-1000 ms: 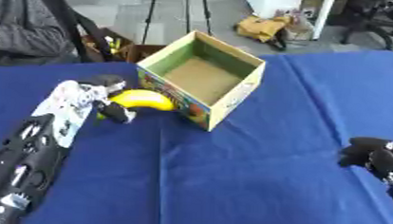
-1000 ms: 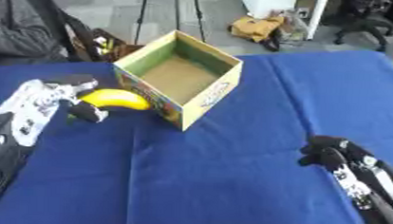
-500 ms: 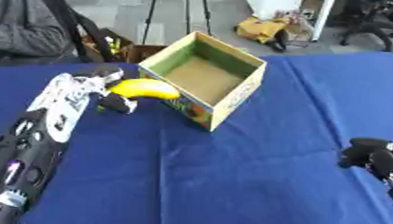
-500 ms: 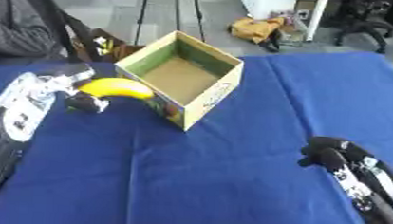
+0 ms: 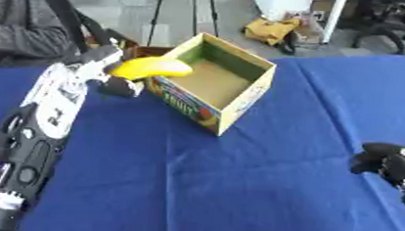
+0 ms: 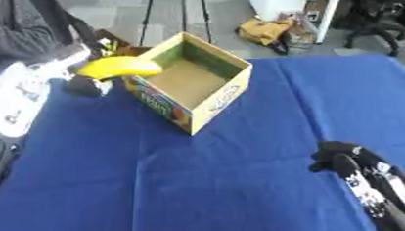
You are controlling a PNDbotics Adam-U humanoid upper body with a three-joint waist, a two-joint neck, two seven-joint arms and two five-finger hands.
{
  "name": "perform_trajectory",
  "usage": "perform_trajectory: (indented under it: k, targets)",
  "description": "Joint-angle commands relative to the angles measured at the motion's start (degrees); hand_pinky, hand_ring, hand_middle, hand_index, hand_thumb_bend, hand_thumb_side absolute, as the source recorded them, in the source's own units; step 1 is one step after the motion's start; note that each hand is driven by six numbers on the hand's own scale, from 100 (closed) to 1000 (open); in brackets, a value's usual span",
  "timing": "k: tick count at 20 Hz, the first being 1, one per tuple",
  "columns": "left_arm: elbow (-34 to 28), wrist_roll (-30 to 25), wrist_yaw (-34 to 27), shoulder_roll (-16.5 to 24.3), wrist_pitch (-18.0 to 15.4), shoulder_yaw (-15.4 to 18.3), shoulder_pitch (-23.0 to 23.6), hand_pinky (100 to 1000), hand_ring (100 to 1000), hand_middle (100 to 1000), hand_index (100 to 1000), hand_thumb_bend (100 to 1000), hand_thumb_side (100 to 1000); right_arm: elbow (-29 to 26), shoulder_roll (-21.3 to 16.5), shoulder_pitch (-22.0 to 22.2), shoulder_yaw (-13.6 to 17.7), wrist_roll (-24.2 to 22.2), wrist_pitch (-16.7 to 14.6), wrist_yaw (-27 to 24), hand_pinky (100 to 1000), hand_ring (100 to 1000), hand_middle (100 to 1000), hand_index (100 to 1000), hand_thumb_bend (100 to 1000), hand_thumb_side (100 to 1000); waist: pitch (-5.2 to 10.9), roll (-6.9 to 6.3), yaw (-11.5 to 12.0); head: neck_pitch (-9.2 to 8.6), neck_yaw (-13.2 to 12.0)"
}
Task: Pick up objects on the table and place them in the box.
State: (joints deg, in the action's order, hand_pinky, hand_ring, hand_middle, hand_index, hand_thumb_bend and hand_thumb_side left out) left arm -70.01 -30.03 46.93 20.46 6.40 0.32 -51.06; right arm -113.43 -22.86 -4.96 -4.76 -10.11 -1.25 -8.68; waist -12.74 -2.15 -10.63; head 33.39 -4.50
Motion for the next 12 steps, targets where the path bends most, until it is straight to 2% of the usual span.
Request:
perform_trajectory:
  k: [1, 8, 12]
  targets:
    - [-1.5, 1.1, -0.5, 1.2, 0.4, 1.1, -2.4, 529, 357, 311, 446, 100, 261, -1.2, -0.7, -0.2, 0.4, -0.2, 0.0, -0.2, 812, 655, 657, 795, 182, 702, 1.05, 0.30, -0.3, -0.79, -0.3]
    - [2.6, 4.9, 2.3, -1.3, 1.7, 1.1, -5.8, 541, 364, 316, 449, 100, 248, -1.2, -0.5, -0.5, -0.2, -0.8, 0.1, -0.4, 813, 655, 657, 795, 180, 704, 0.79, 0.45, -1.9, -1.37, -1.4]
    - [6.0, 8.0, 5.2, -2.9, 2.3, 0.7, -7.4, 556, 379, 329, 464, 100, 249, -1.2, -0.2, -0.6, -0.7, -1.4, 0.3, -0.3, 814, 655, 657, 795, 179, 706, 0.28, 0.06, -3.7, -1.86, -2.3]
